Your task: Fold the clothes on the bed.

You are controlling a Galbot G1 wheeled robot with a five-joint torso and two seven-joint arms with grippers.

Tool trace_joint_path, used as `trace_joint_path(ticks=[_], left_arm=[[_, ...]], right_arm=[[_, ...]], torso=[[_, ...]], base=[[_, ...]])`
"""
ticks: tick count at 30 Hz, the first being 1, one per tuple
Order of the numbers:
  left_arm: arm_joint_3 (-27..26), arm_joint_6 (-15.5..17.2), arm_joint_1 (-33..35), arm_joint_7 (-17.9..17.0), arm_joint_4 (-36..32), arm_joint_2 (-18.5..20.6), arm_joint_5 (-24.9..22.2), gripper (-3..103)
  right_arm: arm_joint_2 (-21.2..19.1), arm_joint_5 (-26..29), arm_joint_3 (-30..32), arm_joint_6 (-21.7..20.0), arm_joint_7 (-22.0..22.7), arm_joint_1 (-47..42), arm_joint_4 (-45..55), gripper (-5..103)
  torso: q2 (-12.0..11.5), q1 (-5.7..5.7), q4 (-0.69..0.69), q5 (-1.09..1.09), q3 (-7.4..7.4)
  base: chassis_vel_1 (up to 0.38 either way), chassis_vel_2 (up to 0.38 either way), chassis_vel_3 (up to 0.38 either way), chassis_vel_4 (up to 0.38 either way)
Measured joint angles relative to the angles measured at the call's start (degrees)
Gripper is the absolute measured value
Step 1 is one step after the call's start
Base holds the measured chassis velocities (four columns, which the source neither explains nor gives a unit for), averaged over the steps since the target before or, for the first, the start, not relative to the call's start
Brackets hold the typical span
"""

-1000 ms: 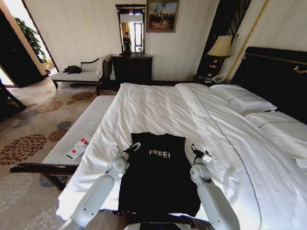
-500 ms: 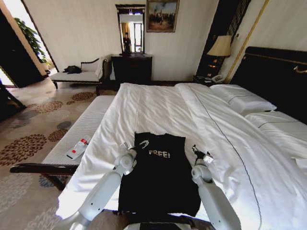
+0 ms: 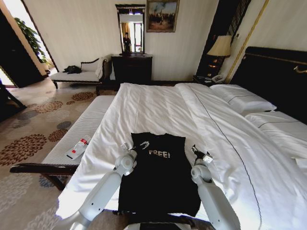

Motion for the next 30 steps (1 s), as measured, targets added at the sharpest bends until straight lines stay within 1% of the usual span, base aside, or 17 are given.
trace_joint_path(ticks=[7,8,11,12,13,14,16,17,20,22,25,26,29,30], left_arm=[[-0.31,-0.05,0.82,0.02,0.43,0.54,0.37,100],[-0.34,-0.11,1.00,0.03,0.68,0.56,0.53,103],[-0.34,-0.14,0.98,0.02,0.98,0.48,0.64,93],[-0.34,-0.14,0.98,0.02,0.98,0.48,0.64,93],[-0.35,-0.14,0.94,0.00,1.04,0.44,0.65,88],[-0.36,-0.14,0.92,-0.01,1.06,0.44,0.65,88],[-0.37,-0.15,0.84,-0.03,1.06,0.46,0.65,77],[-0.37,-0.15,0.84,-0.03,1.06,0.46,0.65,77],[-0.38,-0.19,0.85,-0.03,1.01,0.58,0.65,60],[-0.38,-0.19,0.89,-0.02,0.94,0.66,0.66,60],[-0.39,-0.21,1.00,0.00,0.81,0.76,0.67,44],[-0.39,-0.21,1.00,0.00,0.81,0.76,0.67,44],[-0.39,-0.23,1.14,0.03,0.78,0.85,0.67,27],[-0.39,-0.23,1.19,0.04,0.77,0.89,0.67,27]], right_arm=[[0.15,-0.22,0.00,0.00,0.12,-0.14,-0.18,100],[0.17,-0.27,0.00,0.00,0.22,-0.17,-0.18,100],[0.14,-0.30,0.01,-0.01,0.34,-0.22,-0.11,100],[0.14,-0.30,0.01,-0.01,0.34,-0.22,-0.11,100],[0.10,-0.31,0.04,-0.04,0.41,-0.27,-0.05,100],[0.07,-0.31,0.07,-0.06,0.43,-0.31,-0.01,100],[-0.04,-0.31,0.19,-0.10,0.50,-0.43,0.12,100],[-0.04,-0.31,0.19,-0.10,0.50,-0.43,0.12,100],[-0.07,-0.32,0.27,-0.14,0.59,-0.50,0.13,100],[-0.07,-0.31,0.27,-0.17,0.63,-0.52,0.13,100],[-0.05,-0.32,0.26,-0.20,0.73,-0.53,0.13,100],[-0.05,-0.32,0.26,-0.20,0.73,-0.53,0.13,100],[-0.02,-0.35,0.23,-0.24,0.81,-0.50,0.10,100],[0.00,-0.36,0.23,-0.26,0.83,-0.50,0.05,100]], torso=[[0.00,0.00,0.00,0.00,0.00],[0.00,0.00,0.00,0.00,0.00],[0.00,0.00,0.00,0.00,0.00],[0.00,0.00,0.00,0.00,0.00],[0.00,0.00,0.00,0.00,0.00],[0.00,0.00,0.00,0.00,0.00],[0.00,0.00,-0.01,0.00,0.00],[0.00,0.00,-0.01,0.00,0.00],[0.00,0.00,-0.01,0.00,0.00],[0.00,0.00,-0.01,0.00,0.00],[0.00,0.00,-0.01,0.00,0.00],[0.00,0.00,-0.01,0.00,0.00],[0.00,0.00,0.00,0.00,0.00],[0.00,0.00,0.00,0.00,0.00]], base=[[0.000,0.000,0.000,0.000],[0.000,0.000,0.000,0.000],[0.000,0.000,0.000,0.000],[0.000,0.000,0.000,0.000],[0.000,0.000,0.000,0.000],[0.000,0.000,0.000,0.000],[0.000,0.000,0.000,0.000],[0.000,0.000,0.000,0.000],[0.000,0.000,0.000,0.000],[0.000,0.000,0.000,0.000],[0.000,0.000,0.000,0.000],[0.000,0.000,0.000,0.000],[0.000,0.000,0.000,0.000],[0.000,0.000,0.000,0.000]])
